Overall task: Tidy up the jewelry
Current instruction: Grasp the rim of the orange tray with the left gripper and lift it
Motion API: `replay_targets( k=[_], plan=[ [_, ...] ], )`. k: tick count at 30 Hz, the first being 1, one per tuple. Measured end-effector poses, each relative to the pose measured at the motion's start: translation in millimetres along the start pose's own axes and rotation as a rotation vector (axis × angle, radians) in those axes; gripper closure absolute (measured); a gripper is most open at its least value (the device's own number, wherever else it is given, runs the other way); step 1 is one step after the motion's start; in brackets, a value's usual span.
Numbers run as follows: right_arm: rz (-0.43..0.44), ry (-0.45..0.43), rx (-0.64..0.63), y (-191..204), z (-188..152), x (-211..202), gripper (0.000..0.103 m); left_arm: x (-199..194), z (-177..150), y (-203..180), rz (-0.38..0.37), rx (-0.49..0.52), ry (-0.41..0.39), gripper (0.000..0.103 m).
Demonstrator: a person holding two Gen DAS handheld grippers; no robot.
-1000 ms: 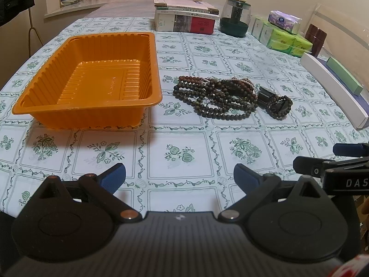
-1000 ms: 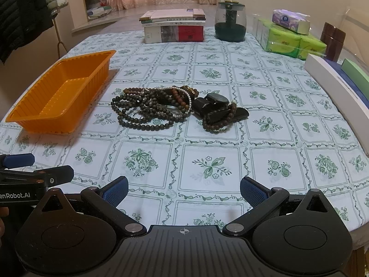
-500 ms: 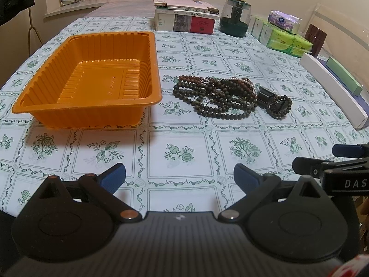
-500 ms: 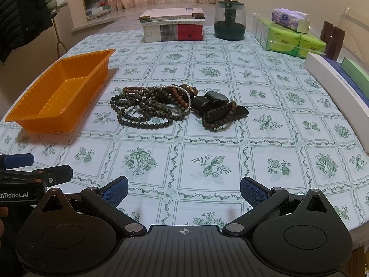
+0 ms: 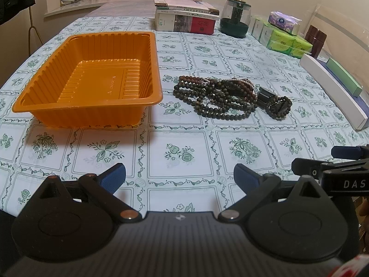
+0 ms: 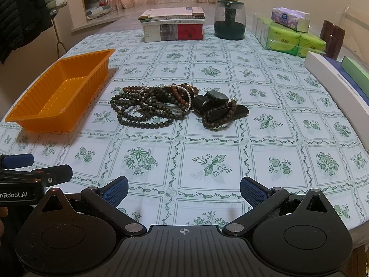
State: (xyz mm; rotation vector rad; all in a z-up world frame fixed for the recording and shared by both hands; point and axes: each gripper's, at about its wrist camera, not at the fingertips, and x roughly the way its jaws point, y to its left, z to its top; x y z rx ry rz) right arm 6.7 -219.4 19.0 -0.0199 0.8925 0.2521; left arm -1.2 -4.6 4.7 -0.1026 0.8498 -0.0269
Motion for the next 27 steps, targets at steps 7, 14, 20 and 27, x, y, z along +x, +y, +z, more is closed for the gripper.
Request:
replay_targets(
  k=[7,14,20,27],
  plan=[
    [0.001,0.000,0.009,0,-3,4,0.000,-14,4,25,-0.020,-0.095,-0.065,0.005],
    [0.007,0.013,-0.006,5,-2,10,0.000,-37,21,88,0.050,-0.215,-0.175,0.006],
    [-0.001,0.030,-0.014,8,0,19,0.000,-37,46,162,0.176,-0.273,-0.230,0.017],
    [-0.023,0.065,-0.026,12,0,32,0.000,-2,51,224,0.124,-0.356,-0.219,0.045]
  ],
)
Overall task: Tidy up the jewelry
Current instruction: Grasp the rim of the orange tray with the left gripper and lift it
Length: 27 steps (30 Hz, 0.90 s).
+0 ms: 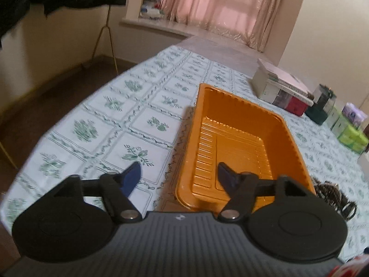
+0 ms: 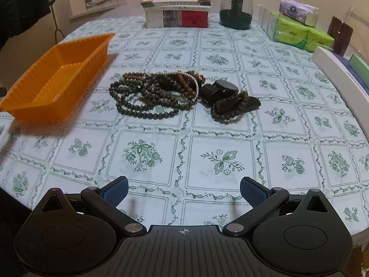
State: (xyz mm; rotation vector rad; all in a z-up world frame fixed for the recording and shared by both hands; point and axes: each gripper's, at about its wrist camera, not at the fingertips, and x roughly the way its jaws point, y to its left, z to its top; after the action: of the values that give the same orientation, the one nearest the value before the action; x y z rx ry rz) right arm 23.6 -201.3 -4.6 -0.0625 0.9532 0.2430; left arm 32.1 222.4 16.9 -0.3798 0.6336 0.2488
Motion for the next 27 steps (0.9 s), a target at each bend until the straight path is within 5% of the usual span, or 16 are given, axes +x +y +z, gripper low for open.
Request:
replay_targets(
  k=[6,12,20,27],
  plan=[
    [-0.023,0.026,-0.019,4,5,13,0.000,28,-9,14,-0.080,-0.052,0.040,0.072],
    [-0.023,0.041,-0.038,12,12,25,0.000,38,-12,13,-0.113,-0.070,0.071,0.087],
    [-0.001,0.027,-0.061,22,18,29,0.000,45,-7,8,-0.111,-0.041,0.119,0.099],
    [-0.002,0.017,-0.032,15,15,25,0.000,28,6,-15,-0.046,0.134,0.123,0.099]
  ],
)
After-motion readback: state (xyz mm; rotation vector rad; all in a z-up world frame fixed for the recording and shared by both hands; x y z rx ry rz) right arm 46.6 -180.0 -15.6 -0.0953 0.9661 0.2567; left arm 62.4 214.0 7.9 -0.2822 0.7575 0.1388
